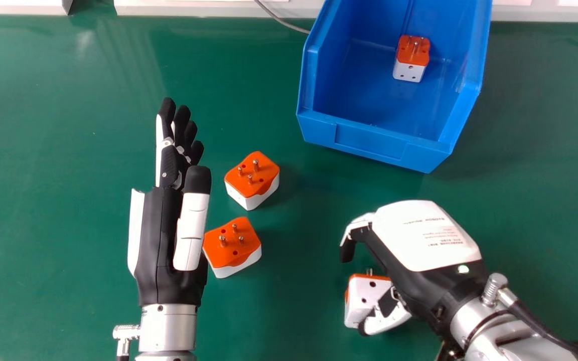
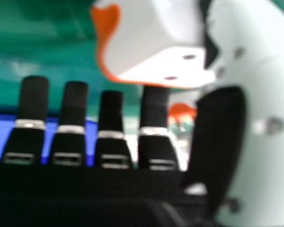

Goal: Pick all objects and put in blue box

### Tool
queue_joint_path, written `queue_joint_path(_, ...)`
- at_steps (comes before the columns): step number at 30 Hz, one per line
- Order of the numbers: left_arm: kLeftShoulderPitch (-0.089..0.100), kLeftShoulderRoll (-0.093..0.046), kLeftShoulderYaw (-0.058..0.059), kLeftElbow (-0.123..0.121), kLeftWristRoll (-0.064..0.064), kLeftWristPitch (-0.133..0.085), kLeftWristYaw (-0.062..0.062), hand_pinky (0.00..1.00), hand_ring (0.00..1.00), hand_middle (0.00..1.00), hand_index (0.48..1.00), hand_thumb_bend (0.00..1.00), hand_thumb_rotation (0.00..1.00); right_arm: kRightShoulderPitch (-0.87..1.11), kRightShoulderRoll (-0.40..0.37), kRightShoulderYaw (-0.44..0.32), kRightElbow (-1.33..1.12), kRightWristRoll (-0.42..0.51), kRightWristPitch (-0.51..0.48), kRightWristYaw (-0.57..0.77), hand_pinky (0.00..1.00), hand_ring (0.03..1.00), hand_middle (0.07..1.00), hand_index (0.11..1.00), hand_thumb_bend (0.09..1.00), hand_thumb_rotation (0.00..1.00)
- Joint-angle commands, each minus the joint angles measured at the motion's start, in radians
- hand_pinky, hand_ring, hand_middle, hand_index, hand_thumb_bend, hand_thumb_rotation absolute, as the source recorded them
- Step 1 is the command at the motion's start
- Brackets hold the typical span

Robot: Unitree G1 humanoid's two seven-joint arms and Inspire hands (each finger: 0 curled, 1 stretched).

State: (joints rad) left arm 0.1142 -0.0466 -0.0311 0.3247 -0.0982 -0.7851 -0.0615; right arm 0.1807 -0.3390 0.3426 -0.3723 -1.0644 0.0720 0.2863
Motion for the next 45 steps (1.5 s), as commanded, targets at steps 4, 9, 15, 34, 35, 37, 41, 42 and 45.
queue_joint_path(4,0.002,-0.027,-0.006,-0.026,0.004,-0.007,0.001,1.0,1.0,1.0,1.0,0.82,0.88,0.001,-0.007,-0.02,0.007,0.053,-0.035,-0.083,0.51,0.631,0.722,0.574,0.59,0.08)
queue_joint_path(9,0.004,-0.028,-0.007,-0.033,0.003,0.0,0.002,1.0,1.0,1.0,1.0,0.83,0.88,0.0,-0.01,-0.018,0.014,0.066,-0.042,-0.112,0.47,0.582,0.673,0.557,0.577,0.07)
queue_joint_path(15,0.006,-0.029,-0.008,-0.042,0.006,0.006,0.005,1.0,1.0,1.0,1.0,0.83,0.88,0.0,-0.021,-0.019,0.004,0.077,-0.037,-0.091,0.43,0.54,0.63,0.544,0.567,0.05)
queue_joint_path(34,0.004,-0.029,-0.011,-0.044,0.015,0.006,0.011,1.0,1.0,1.0,1.0,0.83,0.88,-0.008,-0.033,-0.016,-0.038,0.087,0.017,0.004,0.35,0.446,0.553,0.533,0.534,0.02)
queue_joint_path(35,0.003,-0.029,-0.011,-0.043,0.016,0.005,0.012,1.0,1.0,1.0,1.0,0.83,0.88,-0.011,-0.035,-0.013,-0.042,0.078,0.028,0.023,0.35,0.446,0.553,0.533,0.534,0.02)
queue_joint_path(37,0.002,-0.029,-0.011,-0.042,0.016,0.004,0.012,1.0,1.0,1.0,1.0,0.83,0.88,-0.016,-0.042,-0.006,-0.048,0.051,0.043,0.05,0.35,0.446,0.553,0.533,0.534,0.02)
queue_joint_path(41,0.0,-0.03,-0.012,-0.044,0.018,0.007,0.015,1.0,1.0,1.0,1.0,0.83,0.87,-0.02,-0.039,-0.008,-0.051,0.045,0.056,0.074,0.33,0.43,0.538,0.534,0.529,0.02)
queue_joint_path(42,-0.001,-0.03,-0.012,-0.044,0.017,0.006,0.014,1.0,1.0,1.0,1.0,0.83,0.87,-0.02,-0.038,-0.009,-0.05,0.045,0.056,0.073,0.33,0.43,0.538,0.534,0.529,0.02)
queue_joint_path(45,-0.002,-0.028,-0.013,-0.044,0.015,0.007,0.011,1.0,1.0,1.0,1.0,0.83,0.87,-0.019,-0.03,-0.01,-0.052,0.035,0.07,0.079,0.33,0.43,0.538,0.534,0.529,0.02)
